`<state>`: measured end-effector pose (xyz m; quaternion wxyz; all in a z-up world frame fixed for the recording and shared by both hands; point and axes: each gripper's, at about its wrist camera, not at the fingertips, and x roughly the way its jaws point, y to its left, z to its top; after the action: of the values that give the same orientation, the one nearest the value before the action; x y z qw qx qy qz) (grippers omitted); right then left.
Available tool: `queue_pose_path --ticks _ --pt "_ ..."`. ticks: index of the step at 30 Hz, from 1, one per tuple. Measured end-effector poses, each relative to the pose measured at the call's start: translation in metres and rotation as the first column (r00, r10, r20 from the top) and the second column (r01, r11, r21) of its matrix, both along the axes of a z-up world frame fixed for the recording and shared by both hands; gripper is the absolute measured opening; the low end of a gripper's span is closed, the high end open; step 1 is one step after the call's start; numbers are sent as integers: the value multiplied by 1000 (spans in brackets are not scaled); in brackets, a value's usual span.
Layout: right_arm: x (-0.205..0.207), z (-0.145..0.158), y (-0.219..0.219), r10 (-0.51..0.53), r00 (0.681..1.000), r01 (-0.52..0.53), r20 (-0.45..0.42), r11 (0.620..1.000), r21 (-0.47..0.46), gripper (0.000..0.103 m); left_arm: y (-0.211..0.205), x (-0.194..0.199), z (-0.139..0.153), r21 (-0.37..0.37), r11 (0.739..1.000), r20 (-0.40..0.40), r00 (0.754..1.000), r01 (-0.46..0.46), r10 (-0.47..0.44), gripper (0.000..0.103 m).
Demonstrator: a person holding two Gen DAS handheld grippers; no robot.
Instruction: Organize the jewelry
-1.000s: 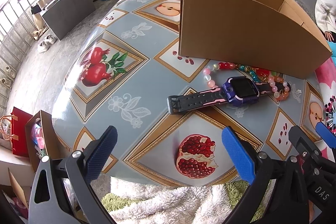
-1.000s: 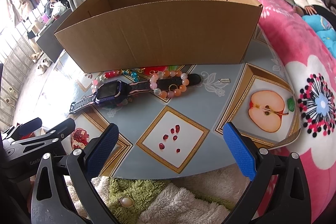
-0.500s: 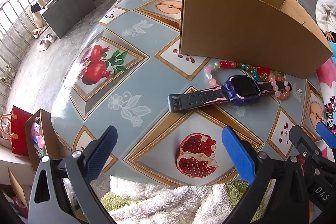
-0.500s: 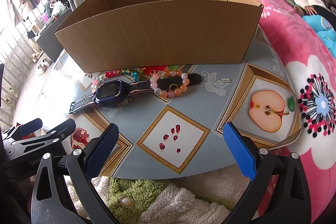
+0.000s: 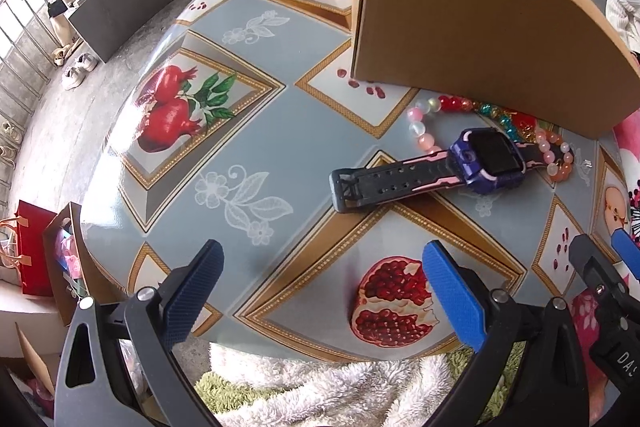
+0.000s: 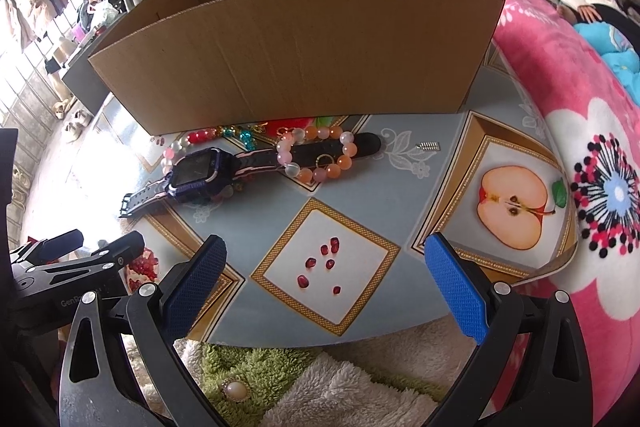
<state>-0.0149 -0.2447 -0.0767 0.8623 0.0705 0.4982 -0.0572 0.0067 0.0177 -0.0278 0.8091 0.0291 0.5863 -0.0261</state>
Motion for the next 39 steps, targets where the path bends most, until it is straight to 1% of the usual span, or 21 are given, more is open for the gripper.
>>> queue_pose_path --ticks 2,4,9,12,14,19,23,27,31,33,35,37,39 --pt "3 -5 -1 -2 1000 2 -11 1000 -12 95 3 3 -6 -4 1000 -17 1000 -4 4 98" --pt "7 -11 -2 -4 1000 3 -27 1000 -22 95 6 4 -5 6 1000 3 1000 -2 2 98" --pt "14 -25 -2 6 998 -9 -61 999 -41 95 10 13 -9 -3 1000 2 1000 15 -15 98" --pt "16 -32 -1 10 997 -13 -75 999 -46 95 9 15 -9 0 999 10 999 43 -43 99" --pt "17 -33 -1 12 998 -17 -69 998 -62 95 9 14 -9 1 998 24 998 62 -62 99" --pt "17 -38 5 27 998 -31 -62 997 -66 95 15 20 -11 -4 995 75 992 104 -104 99" --pt "27 -38 3 37 998 -41 -58 997 -62 95 18 16 -12 -6 993 100 988 115 -114 99" --pt "23 -36 -1 50 998 -53 -45 997 -63 95 19 14 -14 -8 993 115 986 119 -117 99" --pt "19 -35 -5 68 997 -70 -40 997 -44 95 20 4 -14 -13 991 129 983 136 -134 99" --pt "14 -33 -11 82 996 -83 -25 996 -17 95 21 5 -14 -15 987 132 979 161 -158 99" --pt "12 -31 -18 100 995 -100 -7 995 15 95 24 6 -12 -19 986 146 976 166 -162 99" --pt "10 -30 -24 119 993 -119 1 992 42 95 28 5 -7 -51 983 179 970 177 -165 99" --pt "8 -27 -31 138 990 -138 14 987 77 95 29 0 1 -67 977 228 956 204 -184 98"
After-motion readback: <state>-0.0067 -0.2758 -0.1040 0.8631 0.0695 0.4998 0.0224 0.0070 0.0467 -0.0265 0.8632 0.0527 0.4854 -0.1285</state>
